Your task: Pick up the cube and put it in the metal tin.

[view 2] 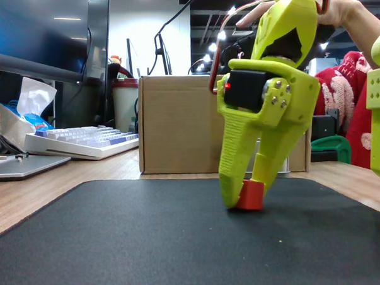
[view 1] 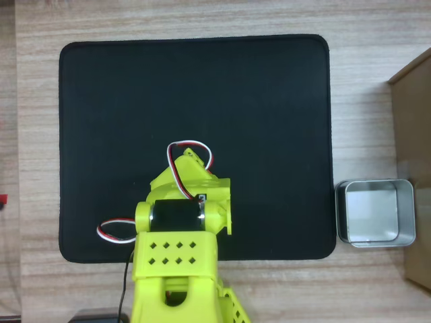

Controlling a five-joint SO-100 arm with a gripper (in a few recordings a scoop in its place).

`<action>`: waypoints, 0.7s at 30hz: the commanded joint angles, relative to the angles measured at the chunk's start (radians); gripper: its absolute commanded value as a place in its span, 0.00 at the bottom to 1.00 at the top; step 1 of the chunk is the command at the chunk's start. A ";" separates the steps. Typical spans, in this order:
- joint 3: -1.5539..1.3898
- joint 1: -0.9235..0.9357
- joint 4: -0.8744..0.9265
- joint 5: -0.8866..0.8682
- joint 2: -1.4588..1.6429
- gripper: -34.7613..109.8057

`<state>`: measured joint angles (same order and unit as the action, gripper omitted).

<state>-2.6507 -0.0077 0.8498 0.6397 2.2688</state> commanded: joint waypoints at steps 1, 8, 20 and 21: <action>-0.008 0.025 -0.003 0.006 0.018 0.27; 0.055 0.038 0.005 -0.046 0.046 0.24; 0.187 0.121 0.084 -0.123 0.224 0.24; 0.190 0.133 0.084 -0.126 0.241 0.24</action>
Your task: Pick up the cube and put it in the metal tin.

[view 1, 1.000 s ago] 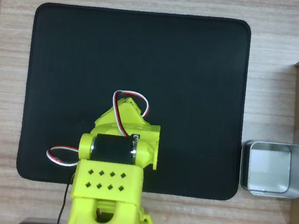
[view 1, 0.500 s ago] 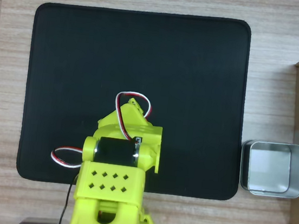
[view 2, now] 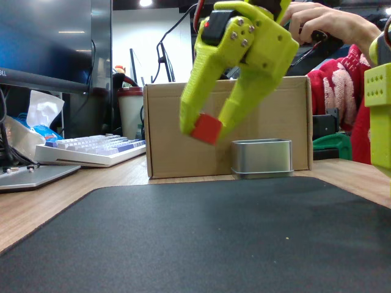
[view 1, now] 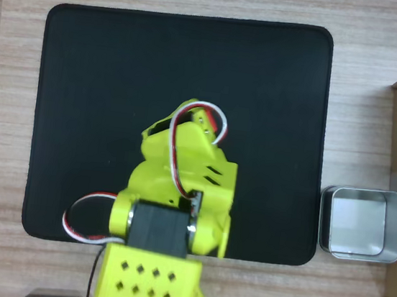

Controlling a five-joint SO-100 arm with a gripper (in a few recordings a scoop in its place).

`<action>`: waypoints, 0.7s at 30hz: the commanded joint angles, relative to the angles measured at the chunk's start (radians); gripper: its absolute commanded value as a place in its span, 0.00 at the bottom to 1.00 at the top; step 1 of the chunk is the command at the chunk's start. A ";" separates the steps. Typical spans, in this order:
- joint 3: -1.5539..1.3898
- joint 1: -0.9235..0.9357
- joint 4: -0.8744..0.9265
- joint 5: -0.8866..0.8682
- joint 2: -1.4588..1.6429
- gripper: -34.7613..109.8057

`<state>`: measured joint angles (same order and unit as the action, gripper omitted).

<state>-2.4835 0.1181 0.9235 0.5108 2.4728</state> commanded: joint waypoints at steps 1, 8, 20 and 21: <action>0.025 0.017 0.011 -0.003 0.048 0.24; 0.112 0.114 0.011 -0.034 0.115 0.24; 0.147 0.469 0.009 -0.002 0.173 0.24; 0.129 0.512 0.009 0.026 0.184 0.24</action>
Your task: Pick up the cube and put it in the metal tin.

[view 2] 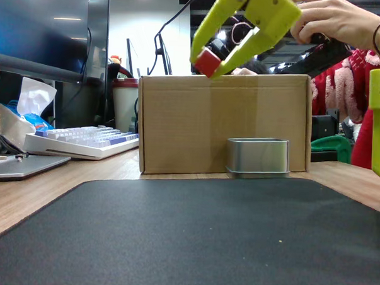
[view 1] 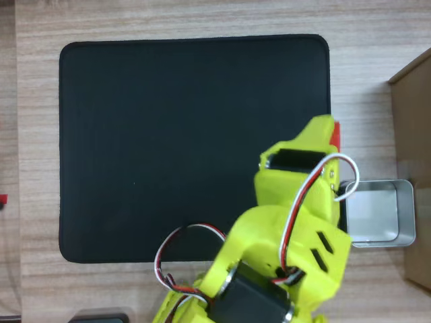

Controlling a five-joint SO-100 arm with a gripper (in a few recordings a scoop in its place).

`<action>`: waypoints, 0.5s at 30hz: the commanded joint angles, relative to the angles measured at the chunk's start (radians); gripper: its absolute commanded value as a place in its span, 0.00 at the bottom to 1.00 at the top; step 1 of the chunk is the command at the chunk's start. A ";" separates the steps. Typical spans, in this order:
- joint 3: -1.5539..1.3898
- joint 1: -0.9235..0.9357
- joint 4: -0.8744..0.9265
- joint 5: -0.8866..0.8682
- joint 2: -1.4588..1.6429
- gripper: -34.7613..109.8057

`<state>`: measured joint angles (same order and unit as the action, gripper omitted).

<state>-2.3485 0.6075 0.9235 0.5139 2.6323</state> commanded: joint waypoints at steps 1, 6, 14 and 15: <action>-0.032 0.077 -0.017 0.054 0.028 0.24; -0.133 0.247 -0.149 0.150 0.032 0.24; -0.318 0.425 -0.319 0.284 0.005 0.24; -0.322 0.445 -0.321 0.311 -0.003 0.24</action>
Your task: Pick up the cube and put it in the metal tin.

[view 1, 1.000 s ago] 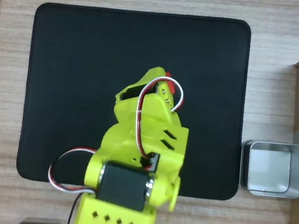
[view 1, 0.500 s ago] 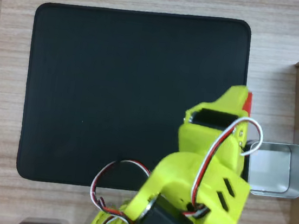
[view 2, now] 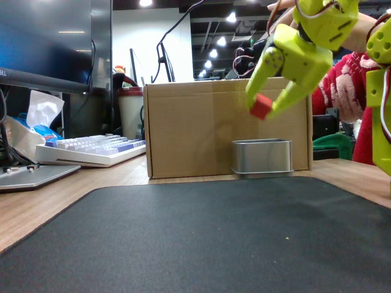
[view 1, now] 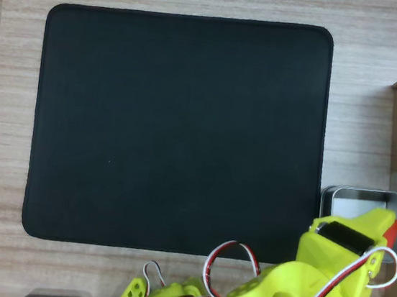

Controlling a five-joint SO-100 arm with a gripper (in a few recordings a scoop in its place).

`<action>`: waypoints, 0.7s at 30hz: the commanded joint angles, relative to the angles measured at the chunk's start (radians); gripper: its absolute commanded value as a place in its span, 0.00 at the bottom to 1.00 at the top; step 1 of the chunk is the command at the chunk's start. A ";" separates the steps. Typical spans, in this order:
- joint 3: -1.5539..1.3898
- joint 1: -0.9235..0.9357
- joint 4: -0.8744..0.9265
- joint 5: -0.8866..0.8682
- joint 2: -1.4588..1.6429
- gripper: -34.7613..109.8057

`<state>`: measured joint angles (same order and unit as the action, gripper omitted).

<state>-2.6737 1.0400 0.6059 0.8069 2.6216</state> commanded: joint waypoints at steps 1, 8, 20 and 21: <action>-0.005 0.026 -0.021 0.032 0.002 0.24; -0.104 0.031 -0.193 0.055 -0.017 0.41; 0.037 -0.097 -0.215 -0.138 -0.060 0.26; 0.061 -0.118 -0.209 -0.158 -0.061 0.26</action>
<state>-2.6599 0.9281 0.3973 0.6550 2.5495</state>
